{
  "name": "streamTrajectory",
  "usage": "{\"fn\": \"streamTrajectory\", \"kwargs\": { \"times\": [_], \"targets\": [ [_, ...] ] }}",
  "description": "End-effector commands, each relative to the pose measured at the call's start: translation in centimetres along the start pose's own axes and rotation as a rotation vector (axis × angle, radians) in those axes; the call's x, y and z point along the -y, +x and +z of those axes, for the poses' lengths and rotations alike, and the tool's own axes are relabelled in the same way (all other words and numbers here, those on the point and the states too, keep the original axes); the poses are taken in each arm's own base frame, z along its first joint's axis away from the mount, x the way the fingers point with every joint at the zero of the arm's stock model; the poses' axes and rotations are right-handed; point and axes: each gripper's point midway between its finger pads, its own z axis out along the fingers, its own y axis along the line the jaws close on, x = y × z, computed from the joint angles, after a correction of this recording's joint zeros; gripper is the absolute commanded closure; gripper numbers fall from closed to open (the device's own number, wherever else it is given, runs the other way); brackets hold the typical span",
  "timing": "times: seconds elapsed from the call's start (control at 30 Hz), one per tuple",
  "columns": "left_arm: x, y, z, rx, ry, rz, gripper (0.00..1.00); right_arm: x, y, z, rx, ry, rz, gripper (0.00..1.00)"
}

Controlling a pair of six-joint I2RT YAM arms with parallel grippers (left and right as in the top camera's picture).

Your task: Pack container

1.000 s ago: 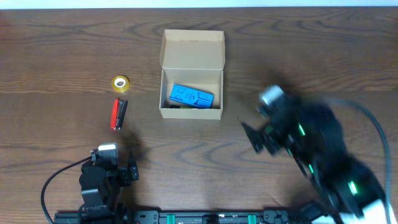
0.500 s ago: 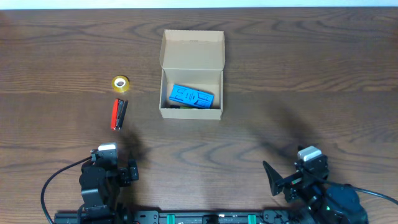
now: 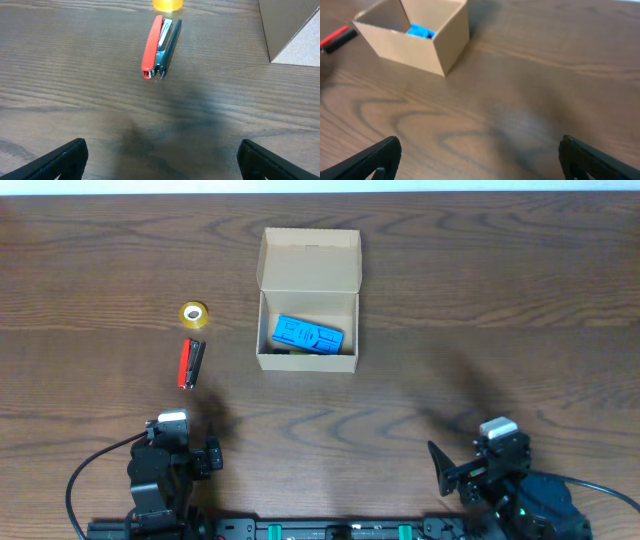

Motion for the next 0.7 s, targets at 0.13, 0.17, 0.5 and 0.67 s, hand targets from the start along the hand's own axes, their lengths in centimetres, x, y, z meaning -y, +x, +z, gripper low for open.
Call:
{"fn": "streamTrajectory", "kwargs": {
  "times": [0.13, 0.17, 0.5, 0.67],
  "targets": [
    [-0.1, 0.5, 0.2, -0.011, -0.005, 0.016, 0.05, 0.6, 2.1, 0.0, -0.077, 0.033, 0.01, 0.01],
    [-0.1, 0.5, 0.2, -0.011, -0.006, 0.016, 0.05, 0.6, 2.1, 0.0, -0.077, 0.033, 0.01, 0.01],
    [-0.3, -4.7, -3.2, 0.008, -0.005, 0.015, 0.05, 0.6, 2.1, 0.0, -0.077, 0.033, 0.01, 0.01],
    [-0.4, -9.4, -5.1, -0.041, 0.006, 0.014, 0.05, 0.6, 2.1, 0.0, -0.077, 0.033, 0.01, 0.01]
  ]
}}
